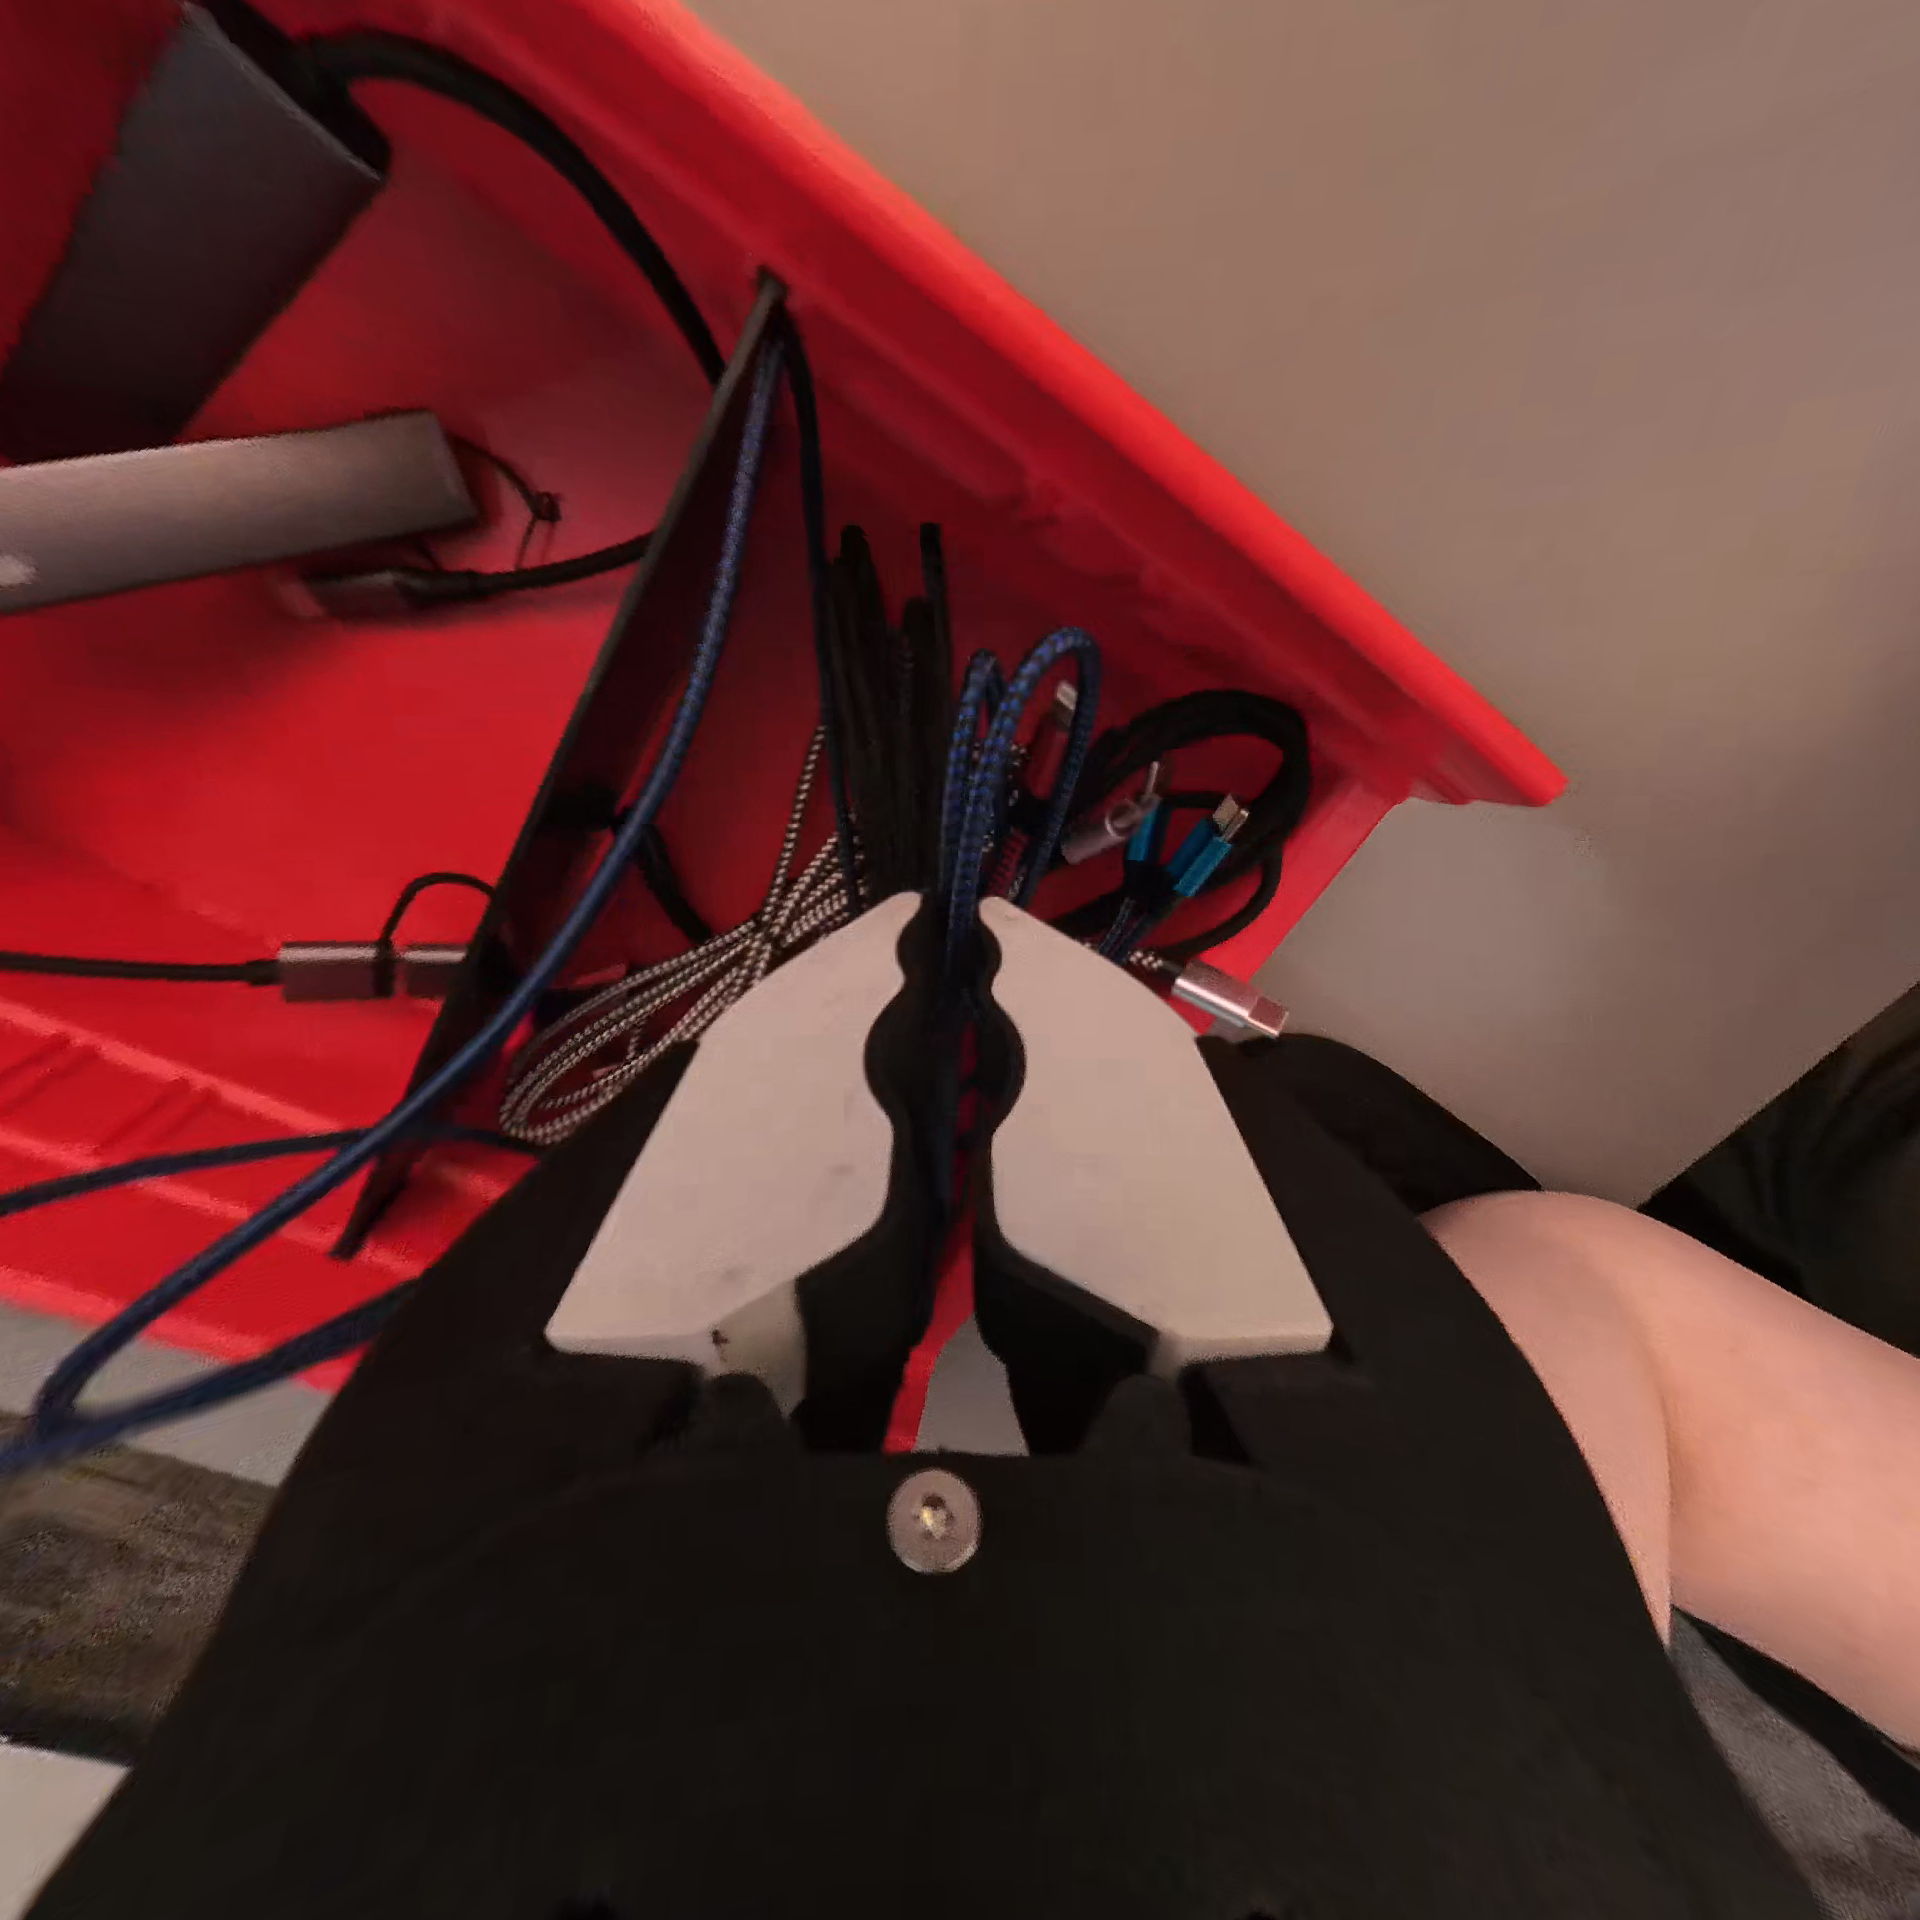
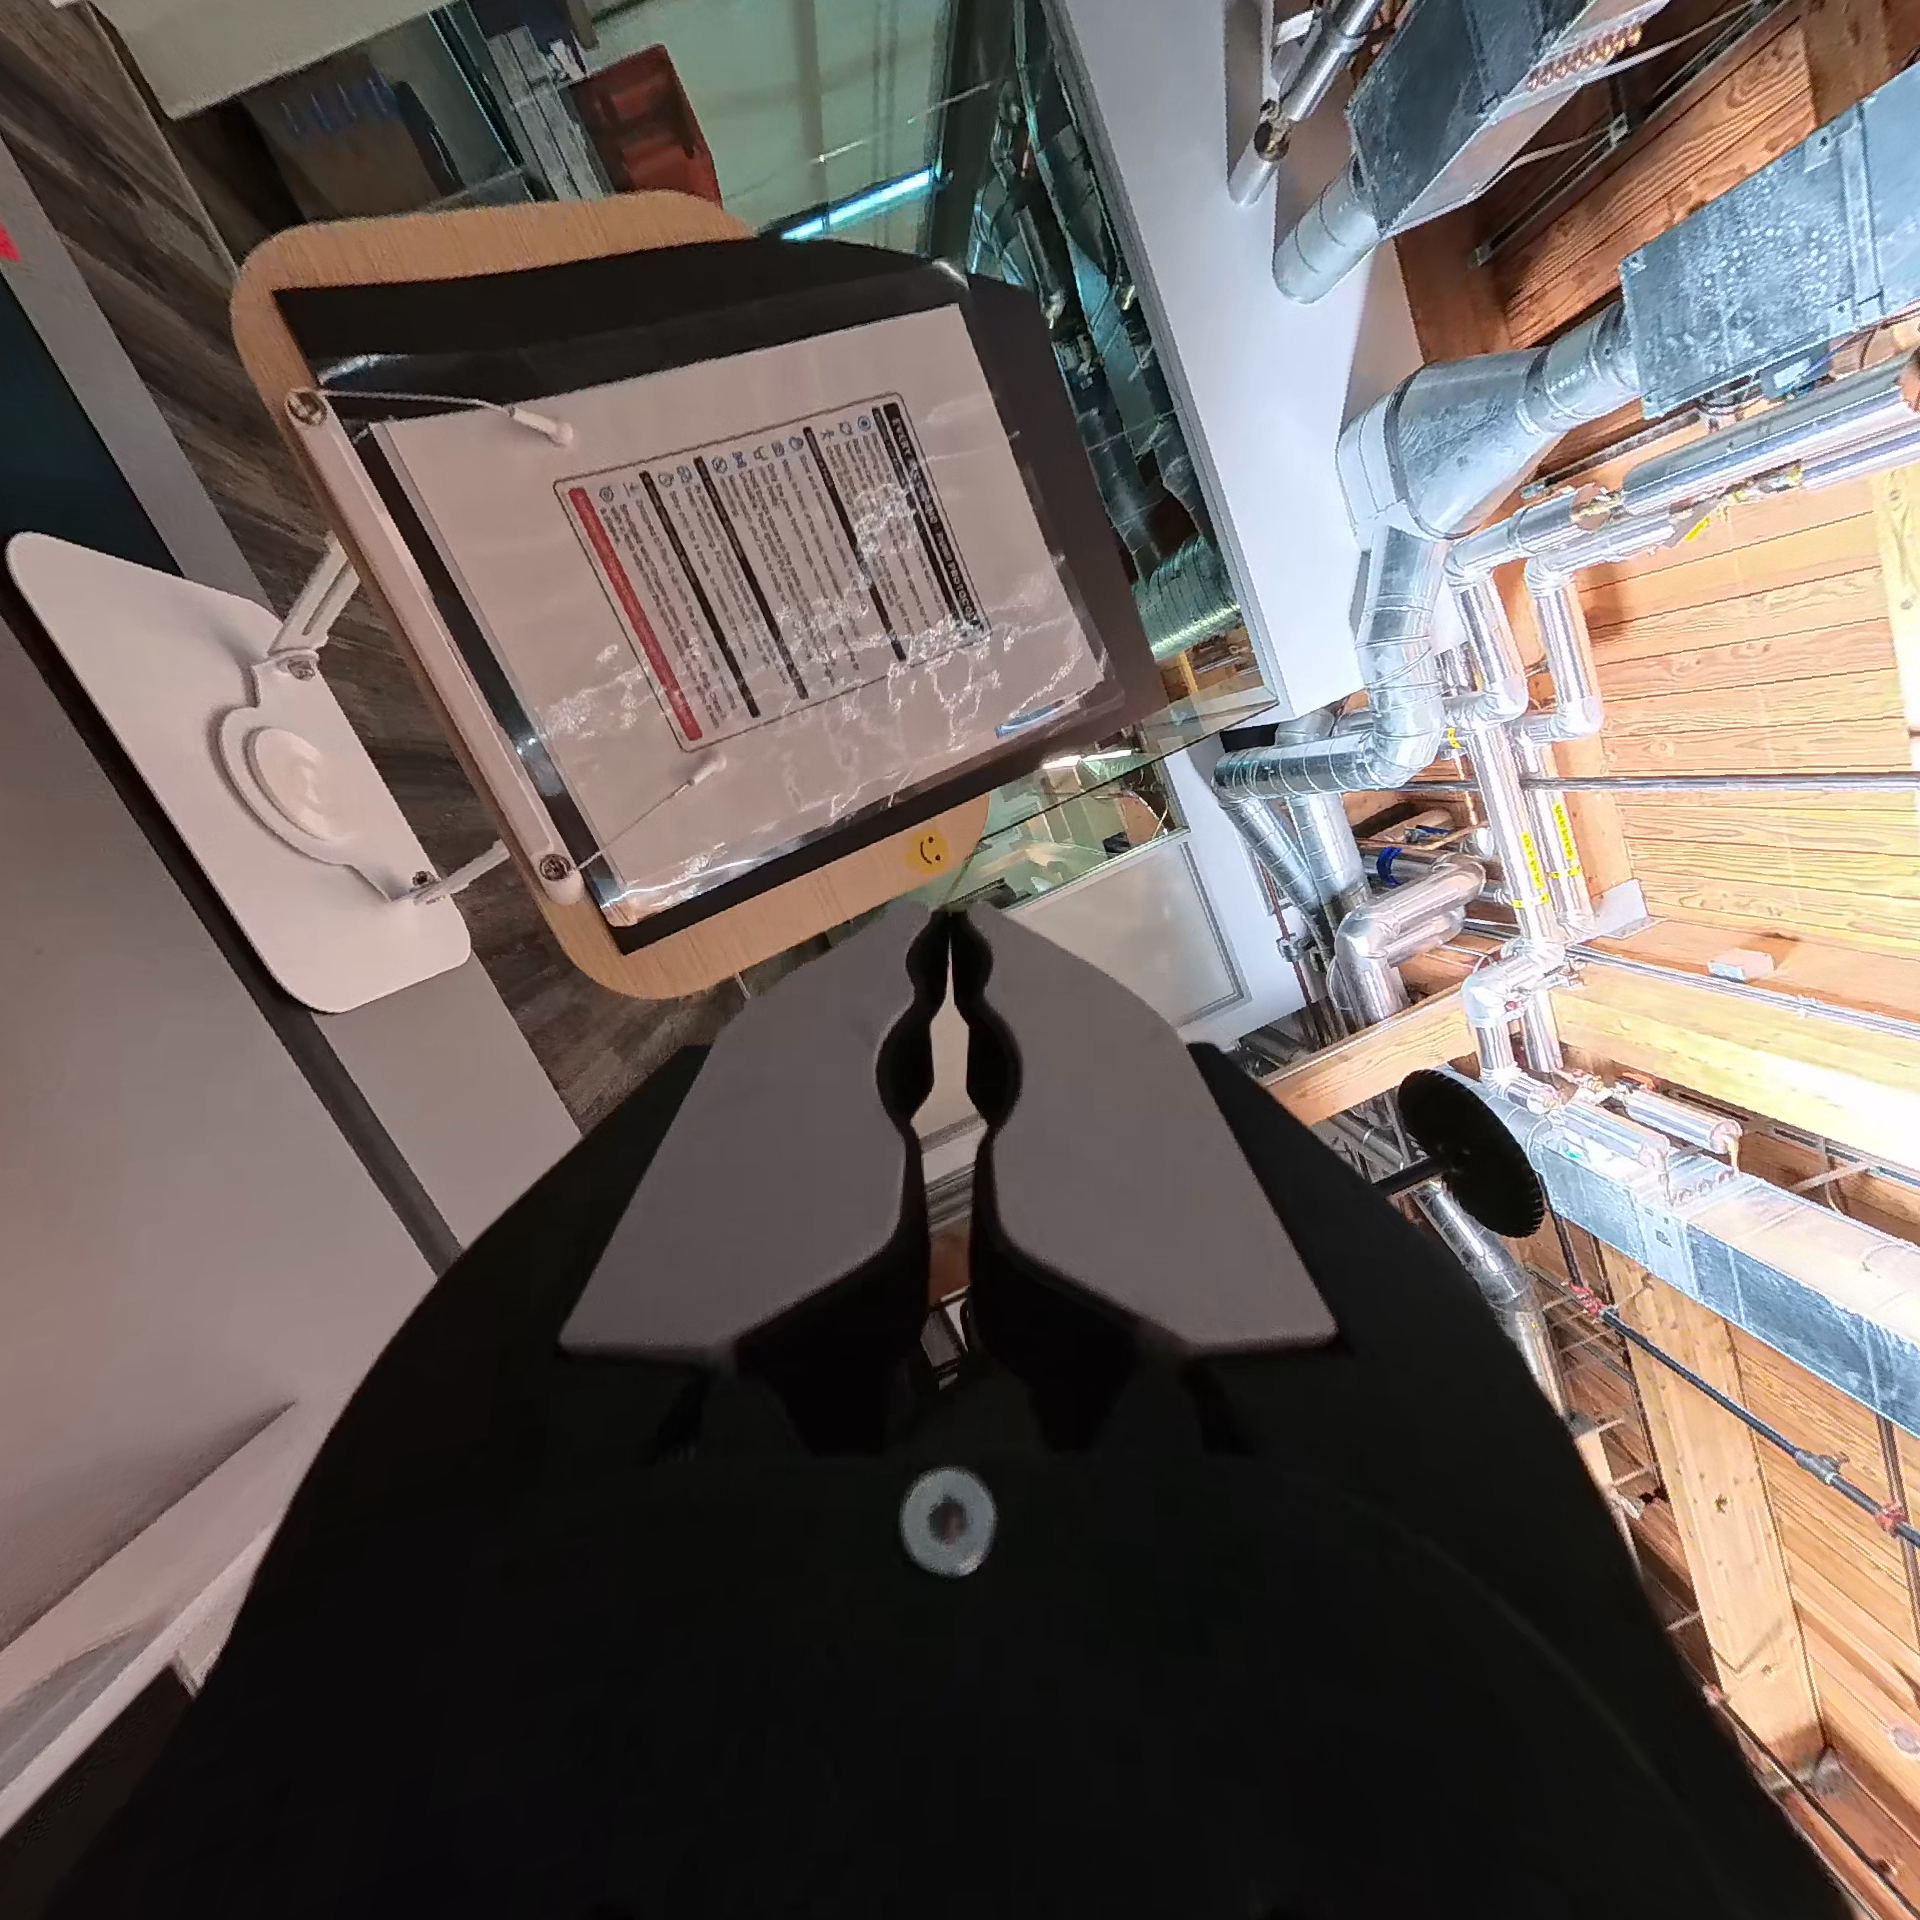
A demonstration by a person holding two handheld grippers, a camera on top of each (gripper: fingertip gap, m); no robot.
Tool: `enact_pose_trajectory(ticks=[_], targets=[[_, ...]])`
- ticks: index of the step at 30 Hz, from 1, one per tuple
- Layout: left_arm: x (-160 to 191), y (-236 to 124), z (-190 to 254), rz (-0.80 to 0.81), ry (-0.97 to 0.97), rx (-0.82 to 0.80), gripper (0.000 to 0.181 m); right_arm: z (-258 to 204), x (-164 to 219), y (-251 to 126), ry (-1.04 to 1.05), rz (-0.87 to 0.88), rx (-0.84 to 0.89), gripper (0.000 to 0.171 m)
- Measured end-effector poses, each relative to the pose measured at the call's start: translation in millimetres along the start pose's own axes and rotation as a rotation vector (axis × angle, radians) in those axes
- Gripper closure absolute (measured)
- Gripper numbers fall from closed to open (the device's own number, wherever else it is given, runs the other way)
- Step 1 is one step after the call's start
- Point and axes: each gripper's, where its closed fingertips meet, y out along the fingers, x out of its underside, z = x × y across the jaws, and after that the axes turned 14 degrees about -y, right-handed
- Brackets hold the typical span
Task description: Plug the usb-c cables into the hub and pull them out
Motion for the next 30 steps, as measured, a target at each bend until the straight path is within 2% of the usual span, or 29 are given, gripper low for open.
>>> enact_pose_trajectory(ticks=[4,7,10,13,18,20,24,27,30], targets=[[-9.2,-37.8,-2.5,0.202,-0.007,-0.048,0.178,2.5,13.0,-0.2,-0.002,-0.033,-0.004,0.17],[-10.6,-68.8,-9.7,0.348,-0.032,-0.125,0.178,7.5,41.3,-2.0,0.023,-0.117,-0.027,0.17],[-9.4,-100.1,-11.8,0.485,-0.064,-0.187,0.179,6.8,90.7,-8.9,0.144,-0.256,-0.106,0.164],[-15.0,-135.8,-4.4,0.659,-0.091,-0.206,0.179,-7.8,153.4,-26.0,0.346,-0.45,-0.227,0.146],[-29.1,-209.1,11.4,1.043,-0.16,-0.231,0.179,-45.5,233.8,-66.8,0.628,-0.687,-0.376,0.127],[-29.8,-229.4,23.7,1.153,-0.152,-0.204,0.179,-64.1,247.2,-80.1,0.743,-0.729,-0.455,0.124],[-25.3,-251.0,27.1,1.26,-0.152,-0.285,0.179,-104.5,243.6,-97.5,0.997,-0.767,-0.671,0.114],[-21.8,-267.8,27.0,1.366,-0.192,-0.267,0.178,-129.1,253.9,-114.5,0.983,-0.9,-0.779,0.114],[-19.9,-265.0,27.7,1.356,-0.195,-0.202,0.178,-149.8,262.5,-133.2,0.923,-1.013,-0.88,0.128]])
